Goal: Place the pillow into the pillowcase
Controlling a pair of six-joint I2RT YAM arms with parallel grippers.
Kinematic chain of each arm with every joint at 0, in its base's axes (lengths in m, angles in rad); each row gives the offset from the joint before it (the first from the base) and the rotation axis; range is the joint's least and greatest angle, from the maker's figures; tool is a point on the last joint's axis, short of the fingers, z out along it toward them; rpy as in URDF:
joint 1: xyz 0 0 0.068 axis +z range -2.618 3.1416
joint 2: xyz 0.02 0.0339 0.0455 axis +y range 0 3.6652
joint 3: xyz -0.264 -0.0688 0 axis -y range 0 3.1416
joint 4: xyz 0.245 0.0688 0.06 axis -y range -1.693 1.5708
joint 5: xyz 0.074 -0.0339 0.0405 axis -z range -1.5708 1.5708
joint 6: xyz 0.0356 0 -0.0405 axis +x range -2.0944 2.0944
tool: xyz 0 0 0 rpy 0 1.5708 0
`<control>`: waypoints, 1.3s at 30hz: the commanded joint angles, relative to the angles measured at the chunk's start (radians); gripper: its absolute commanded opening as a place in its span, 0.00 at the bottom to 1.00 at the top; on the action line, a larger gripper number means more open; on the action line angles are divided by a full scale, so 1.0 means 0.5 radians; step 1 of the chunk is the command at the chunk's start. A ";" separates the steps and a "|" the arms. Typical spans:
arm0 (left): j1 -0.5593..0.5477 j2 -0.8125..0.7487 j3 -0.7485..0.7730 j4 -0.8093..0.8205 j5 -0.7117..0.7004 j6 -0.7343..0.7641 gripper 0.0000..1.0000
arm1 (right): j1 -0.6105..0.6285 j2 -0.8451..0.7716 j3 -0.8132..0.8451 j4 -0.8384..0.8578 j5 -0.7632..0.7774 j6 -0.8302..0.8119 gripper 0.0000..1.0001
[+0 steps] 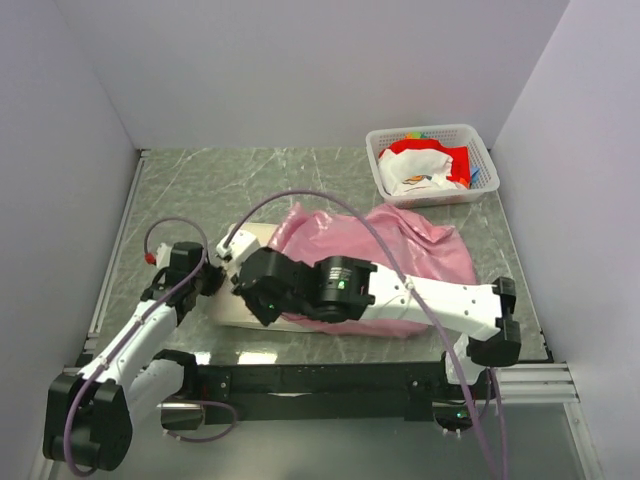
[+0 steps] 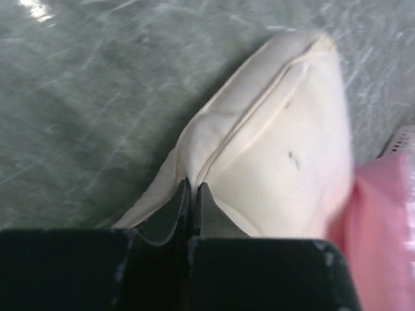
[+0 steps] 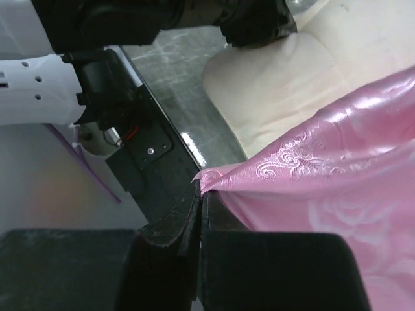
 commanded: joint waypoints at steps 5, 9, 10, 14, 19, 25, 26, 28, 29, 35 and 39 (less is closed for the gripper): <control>-0.013 0.025 0.547 -0.157 0.086 -0.008 0.01 | -0.237 -0.197 0.551 -0.166 0.125 -0.068 0.00; -0.013 -0.152 0.777 -0.378 0.034 0.074 0.01 | -0.329 -0.203 1.056 -0.207 0.135 -0.138 0.00; -0.013 -0.193 0.808 -0.418 -0.015 0.129 0.01 | -0.329 -0.191 1.164 -0.219 0.135 -0.157 0.00; -0.016 -0.380 0.918 -0.529 -0.077 0.317 0.12 | -0.332 -0.285 1.417 -0.140 0.144 -0.249 0.00; -0.016 -0.399 1.087 -0.550 0.086 0.543 0.74 | -0.589 -0.451 1.055 0.048 -0.015 -0.204 0.00; -0.016 -0.420 1.314 -0.817 -0.104 0.667 0.98 | -1.237 -0.256 1.024 0.030 -0.552 -0.105 0.00; -0.016 -0.420 1.351 -0.881 -0.241 0.655 0.99 | -1.280 -0.213 1.079 0.020 -0.601 -0.096 0.00; -0.016 -0.438 1.357 -1.099 -0.414 0.526 0.99 | -1.378 -0.163 1.043 0.090 -0.736 -0.056 0.00; -0.016 -0.451 1.321 -1.139 -0.530 0.495 0.99 | -1.400 -0.166 0.964 0.133 -0.764 -0.047 0.00; -0.019 -0.672 0.842 -0.637 -0.023 0.676 0.99 | -1.504 -0.016 1.036 0.146 -0.914 -0.019 0.00; -0.059 -0.745 0.633 -0.391 0.239 0.829 0.99 | -1.535 0.088 1.122 0.097 -0.924 -0.031 0.00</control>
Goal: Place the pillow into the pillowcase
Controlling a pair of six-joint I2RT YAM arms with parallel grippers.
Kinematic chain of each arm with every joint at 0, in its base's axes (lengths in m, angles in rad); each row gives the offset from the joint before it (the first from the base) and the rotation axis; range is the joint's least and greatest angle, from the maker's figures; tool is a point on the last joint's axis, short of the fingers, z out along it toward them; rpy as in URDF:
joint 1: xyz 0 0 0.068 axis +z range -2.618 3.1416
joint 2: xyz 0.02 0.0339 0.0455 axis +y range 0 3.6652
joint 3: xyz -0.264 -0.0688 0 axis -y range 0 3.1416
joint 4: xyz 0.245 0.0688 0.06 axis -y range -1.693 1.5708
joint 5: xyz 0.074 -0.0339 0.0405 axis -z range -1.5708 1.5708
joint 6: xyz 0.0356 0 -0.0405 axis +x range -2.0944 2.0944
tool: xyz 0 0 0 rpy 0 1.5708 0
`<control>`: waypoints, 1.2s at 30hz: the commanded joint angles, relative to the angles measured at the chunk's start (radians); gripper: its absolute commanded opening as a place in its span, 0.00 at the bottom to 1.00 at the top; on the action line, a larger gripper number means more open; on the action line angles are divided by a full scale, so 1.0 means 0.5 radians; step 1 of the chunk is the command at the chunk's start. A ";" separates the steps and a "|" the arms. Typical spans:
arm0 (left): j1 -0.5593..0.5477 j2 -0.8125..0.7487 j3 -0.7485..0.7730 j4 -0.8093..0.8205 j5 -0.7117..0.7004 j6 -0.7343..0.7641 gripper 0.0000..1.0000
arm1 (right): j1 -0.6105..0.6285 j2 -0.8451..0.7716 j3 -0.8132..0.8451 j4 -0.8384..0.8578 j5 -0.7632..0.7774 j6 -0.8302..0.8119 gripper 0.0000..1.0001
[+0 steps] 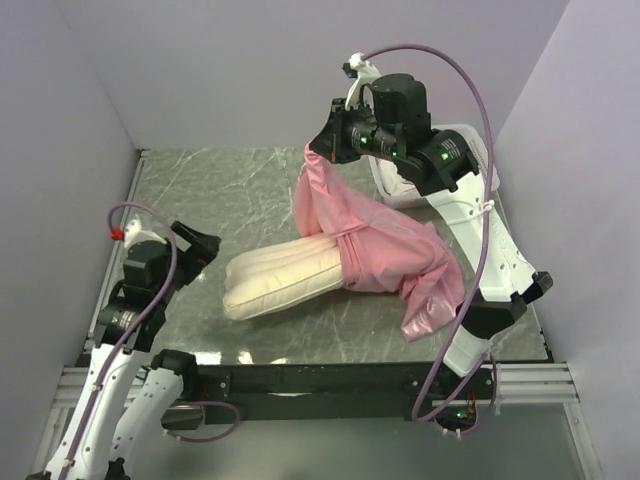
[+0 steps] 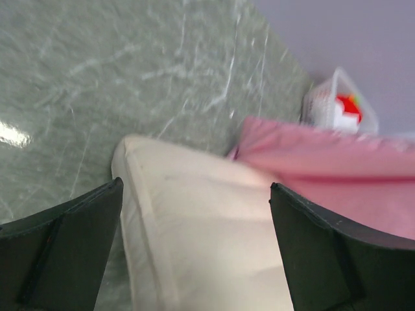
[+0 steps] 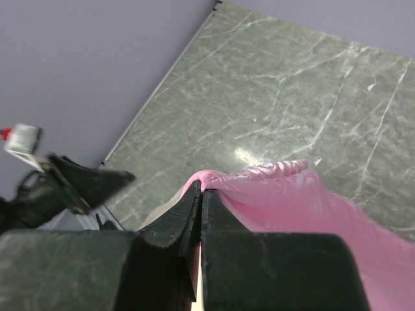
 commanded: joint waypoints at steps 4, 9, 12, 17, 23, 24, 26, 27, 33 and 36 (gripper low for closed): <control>-0.109 -0.103 -0.175 0.346 0.365 0.327 0.99 | -0.073 0.008 0.092 0.282 -0.110 0.011 0.00; -0.256 -0.143 -0.218 0.438 0.571 0.453 0.99 | -0.116 0.008 0.040 0.319 -0.135 0.024 0.00; -0.461 -0.024 -0.151 0.387 0.447 0.505 1.00 | -0.110 0.020 0.031 0.316 -0.147 0.021 0.00; -1.233 0.362 0.122 0.285 -0.444 0.542 0.99 | -0.116 -0.029 -0.064 0.340 -0.123 0.005 0.00; -1.915 0.954 0.576 -0.135 -1.244 0.680 0.99 | -0.131 -0.041 -0.083 0.325 -0.138 -0.001 0.00; -1.974 1.016 0.625 -0.169 -1.305 0.713 0.99 | -0.128 -0.041 -0.089 0.328 -0.141 -0.004 0.00; -2.102 1.154 0.708 -0.203 -1.327 0.811 0.99 | -0.128 -0.051 -0.089 0.328 -0.138 -0.001 0.00; -2.121 1.191 0.721 -0.203 -1.364 0.848 0.99 | -0.128 -0.054 -0.089 0.325 -0.138 -0.001 0.00; -2.128 1.366 0.696 -0.317 -1.472 0.870 0.99 | -0.128 -0.109 -0.141 0.331 -0.141 -0.004 0.00; -2.112 1.372 0.620 -0.197 -1.392 0.968 0.99 | -0.131 -0.133 -0.157 0.331 -0.135 -0.004 0.00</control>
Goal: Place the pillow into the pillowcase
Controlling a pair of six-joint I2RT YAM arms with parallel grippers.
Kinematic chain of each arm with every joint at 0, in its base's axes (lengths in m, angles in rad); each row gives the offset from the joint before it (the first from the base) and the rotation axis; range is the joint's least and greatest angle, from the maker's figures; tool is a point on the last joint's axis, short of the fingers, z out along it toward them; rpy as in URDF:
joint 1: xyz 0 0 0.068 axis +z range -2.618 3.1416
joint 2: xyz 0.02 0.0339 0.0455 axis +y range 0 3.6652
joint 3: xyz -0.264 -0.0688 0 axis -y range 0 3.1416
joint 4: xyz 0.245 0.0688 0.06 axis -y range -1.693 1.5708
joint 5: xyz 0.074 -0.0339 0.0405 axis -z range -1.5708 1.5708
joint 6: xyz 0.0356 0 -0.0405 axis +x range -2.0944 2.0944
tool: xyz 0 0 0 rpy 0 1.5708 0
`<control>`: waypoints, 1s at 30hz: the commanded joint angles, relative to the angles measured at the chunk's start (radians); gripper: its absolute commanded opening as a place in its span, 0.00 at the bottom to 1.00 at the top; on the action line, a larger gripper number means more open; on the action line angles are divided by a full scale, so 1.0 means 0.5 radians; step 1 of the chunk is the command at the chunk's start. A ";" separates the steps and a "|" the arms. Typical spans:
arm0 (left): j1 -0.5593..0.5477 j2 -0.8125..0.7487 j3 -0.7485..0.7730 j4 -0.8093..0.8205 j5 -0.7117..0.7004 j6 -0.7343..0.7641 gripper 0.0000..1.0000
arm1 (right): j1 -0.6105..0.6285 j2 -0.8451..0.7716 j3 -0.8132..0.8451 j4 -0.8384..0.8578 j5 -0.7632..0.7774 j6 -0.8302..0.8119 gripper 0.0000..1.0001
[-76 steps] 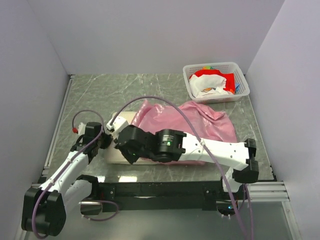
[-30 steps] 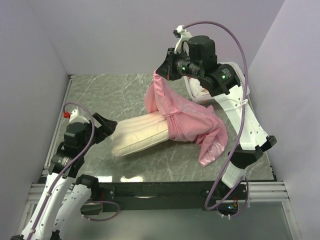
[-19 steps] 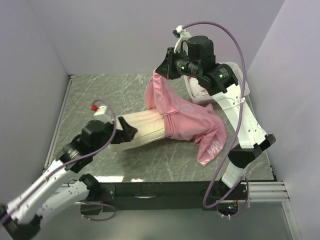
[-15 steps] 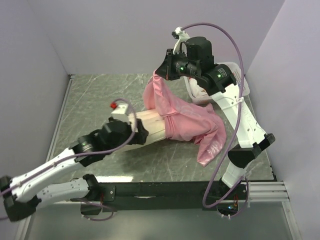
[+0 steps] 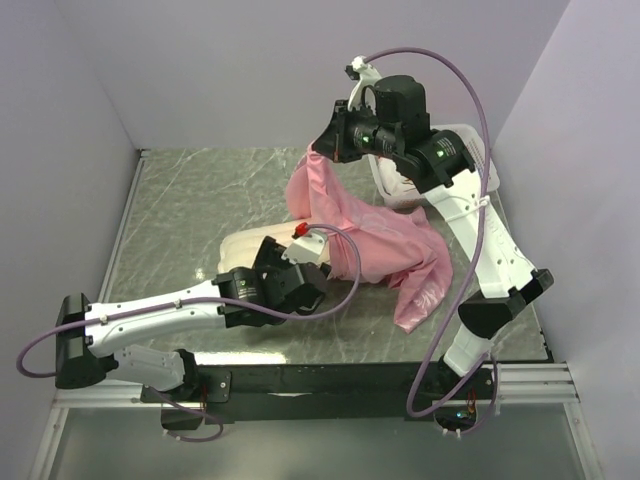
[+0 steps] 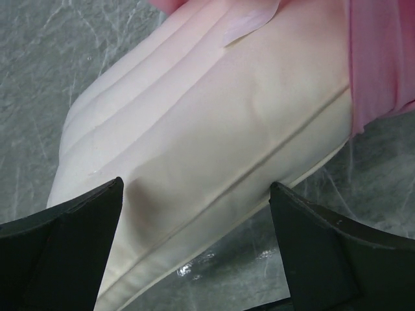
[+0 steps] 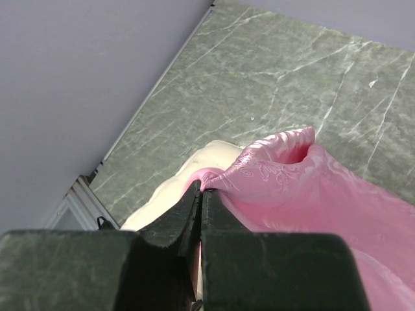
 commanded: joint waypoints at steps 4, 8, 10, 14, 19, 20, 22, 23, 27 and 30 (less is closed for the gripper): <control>0.078 0.028 -0.153 0.152 0.015 0.261 0.94 | -0.022 -0.166 0.001 0.178 0.008 -0.014 0.00; 0.133 0.090 -0.245 0.262 0.101 0.298 0.48 | -0.022 -0.205 -0.029 0.193 -0.010 -0.005 0.00; 0.173 0.090 -0.230 0.278 0.117 0.277 0.10 | -0.019 -0.236 -0.075 0.205 -0.016 -0.002 0.00; 0.177 -0.002 -0.101 0.293 0.233 0.301 0.01 | -0.019 -0.313 -0.173 0.233 -0.038 -0.002 0.00; 0.170 -0.226 0.220 0.330 0.603 0.304 0.01 | 0.002 -0.411 -0.226 0.217 -0.059 -0.017 0.00; 0.170 -0.238 0.279 0.330 0.650 0.292 0.01 | 0.020 -0.411 -0.217 0.208 -0.068 -0.017 0.00; 0.167 -0.196 0.487 0.287 0.709 0.219 0.01 | 0.069 -0.390 -0.180 0.202 -0.090 0.001 0.00; 0.170 -0.159 0.564 0.250 0.688 0.172 0.01 | 0.140 -0.365 -0.164 0.205 -0.087 0.002 0.00; 0.351 -0.006 0.841 0.240 0.941 -0.085 0.01 | 0.312 -0.120 0.089 0.025 0.060 -0.035 0.00; 0.636 -0.048 0.633 0.421 1.273 -0.257 0.01 | 0.315 -0.015 0.020 0.070 0.088 -0.014 0.00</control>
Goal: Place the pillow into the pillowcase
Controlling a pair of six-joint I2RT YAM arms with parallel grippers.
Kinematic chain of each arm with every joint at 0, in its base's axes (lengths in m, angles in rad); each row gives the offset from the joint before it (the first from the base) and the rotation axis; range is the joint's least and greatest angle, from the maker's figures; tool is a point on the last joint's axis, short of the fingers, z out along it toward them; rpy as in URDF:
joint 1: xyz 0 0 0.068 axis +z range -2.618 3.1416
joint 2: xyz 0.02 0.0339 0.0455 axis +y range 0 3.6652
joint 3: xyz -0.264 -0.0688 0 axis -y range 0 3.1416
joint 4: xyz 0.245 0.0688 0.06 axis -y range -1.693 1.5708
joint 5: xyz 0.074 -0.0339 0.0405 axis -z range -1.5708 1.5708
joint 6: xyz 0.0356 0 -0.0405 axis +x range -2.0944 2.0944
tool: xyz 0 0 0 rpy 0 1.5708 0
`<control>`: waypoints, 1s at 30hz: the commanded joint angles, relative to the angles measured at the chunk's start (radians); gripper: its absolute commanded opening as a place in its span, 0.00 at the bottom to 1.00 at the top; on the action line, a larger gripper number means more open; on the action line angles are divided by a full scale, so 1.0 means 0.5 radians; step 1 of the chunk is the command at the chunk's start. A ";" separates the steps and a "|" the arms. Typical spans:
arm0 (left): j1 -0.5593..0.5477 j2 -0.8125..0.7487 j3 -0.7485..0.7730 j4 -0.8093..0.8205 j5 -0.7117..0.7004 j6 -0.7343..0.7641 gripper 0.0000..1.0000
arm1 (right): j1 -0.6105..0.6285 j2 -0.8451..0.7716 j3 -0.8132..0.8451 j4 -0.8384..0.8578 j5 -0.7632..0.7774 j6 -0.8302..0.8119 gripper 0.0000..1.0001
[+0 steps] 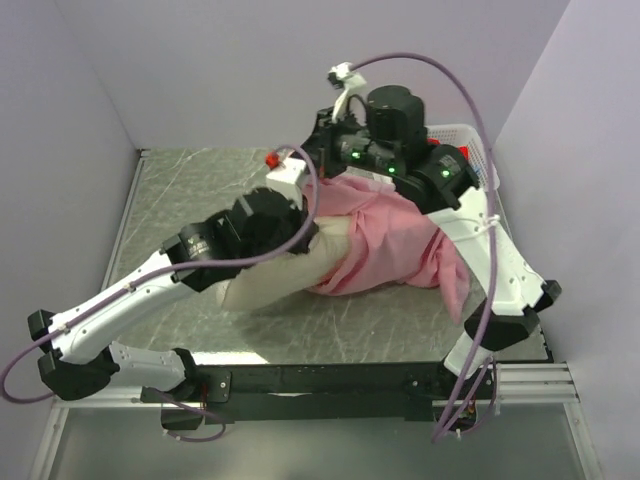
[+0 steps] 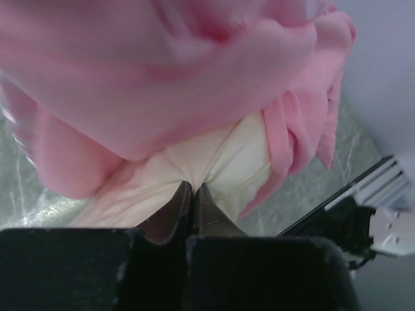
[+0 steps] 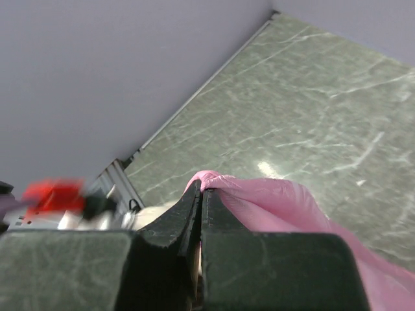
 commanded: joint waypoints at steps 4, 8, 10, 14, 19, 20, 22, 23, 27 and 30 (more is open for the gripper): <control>0.617 -0.103 -0.514 0.623 0.722 -0.507 0.01 | 0.042 0.118 -0.208 0.162 0.139 0.004 0.08; 0.649 -0.190 -0.861 0.864 0.799 -0.584 0.01 | 0.051 0.078 -0.346 0.214 0.279 0.025 0.27; 0.646 -0.223 -0.997 0.913 0.821 -0.609 0.01 | 0.082 0.032 -0.429 0.232 0.378 0.025 0.38; 0.618 -0.291 -1.117 0.950 0.775 -0.624 0.01 | 0.155 -0.102 -0.607 0.266 0.758 0.016 0.71; 0.618 -0.248 -1.129 0.938 0.735 -0.612 0.01 | 0.189 -0.394 -0.880 0.413 1.224 0.050 0.91; 0.618 -0.233 -1.102 0.923 0.729 -0.612 0.01 | 0.189 -0.434 -0.941 0.459 1.286 0.047 0.95; 0.618 -0.193 -1.080 0.910 0.726 -0.599 0.01 | 0.189 -0.532 -0.976 0.462 1.402 0.035 0.95; 0.618 -0.190 -1.077 0.910 0.720 -0.599 0.01 | 0.189 -0.566 -1.024 0.459 1.409 0.037 0.91; 0.621 -0.180 -1.071 0.901 0.704 -0.596 0.01 | 0.238 -0.734 -1.208 0.435 1.351 0.062 0.67; 0.621 -0.190 -1.077 0.904 0.701 -0.599 0.01 | 0.309 -0.744 -1.374 0.425 1.317 0.077 0.48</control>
